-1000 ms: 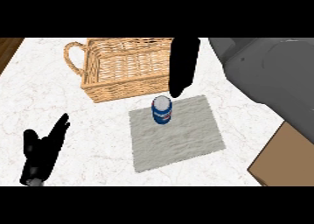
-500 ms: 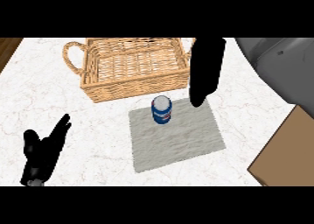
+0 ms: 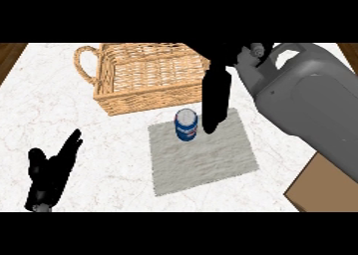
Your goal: Pick the can from the placemat and place it in the basket
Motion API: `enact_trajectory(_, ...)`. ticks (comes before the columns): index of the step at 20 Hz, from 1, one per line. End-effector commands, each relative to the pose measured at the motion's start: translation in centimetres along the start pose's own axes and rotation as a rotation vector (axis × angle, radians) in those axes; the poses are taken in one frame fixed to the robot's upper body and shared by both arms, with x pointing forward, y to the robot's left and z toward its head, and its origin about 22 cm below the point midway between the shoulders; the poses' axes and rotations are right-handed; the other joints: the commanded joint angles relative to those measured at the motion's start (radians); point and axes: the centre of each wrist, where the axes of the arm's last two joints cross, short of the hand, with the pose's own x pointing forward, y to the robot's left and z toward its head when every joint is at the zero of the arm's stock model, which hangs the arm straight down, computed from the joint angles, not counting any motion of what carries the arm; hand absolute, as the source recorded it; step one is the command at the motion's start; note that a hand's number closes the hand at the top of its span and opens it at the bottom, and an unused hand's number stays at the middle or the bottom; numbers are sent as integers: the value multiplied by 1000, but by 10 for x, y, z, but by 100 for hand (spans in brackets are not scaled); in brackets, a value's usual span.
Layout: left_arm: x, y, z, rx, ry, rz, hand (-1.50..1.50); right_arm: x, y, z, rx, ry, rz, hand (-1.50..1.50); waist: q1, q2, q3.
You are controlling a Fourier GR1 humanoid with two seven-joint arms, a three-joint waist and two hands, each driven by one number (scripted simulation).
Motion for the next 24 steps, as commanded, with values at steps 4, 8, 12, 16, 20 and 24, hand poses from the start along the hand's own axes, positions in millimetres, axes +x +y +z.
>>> enact_trajectory(4, -19, 12, 7, 10, 149, -1, 0, -9, 44, -15, -33, 27, -25, -150, 2, 6, -10)
enact_trajectory(8, -39, 4, 12, -21, 153, 9, 0, -11, 67, -31, -13, 65, 25, -150, 6, 8, -11)
enact_trajectory(12, -9, 13, 9, 3, 139, 21, 0, -17, 91, -43, 29, 81, 14, -150, 10, 8, -10)
enact_trajectory(16, -38, 8, 8, -4, 160, 9, 0, -12, 95, -44, 26, 79, 7, -150, 4, 8, -11)
enact_trajectory(20, -32, -4, 14, -24, 155, 1, 0, -29, 111, -57, 6, 72, -5, -150, 12, 10, -10)
enact_trajectory(24, -44, 0, 8, 6, 157, 10, 0, -29, 134, -62, 16, 77, 30, -150, 5, 10, -11)
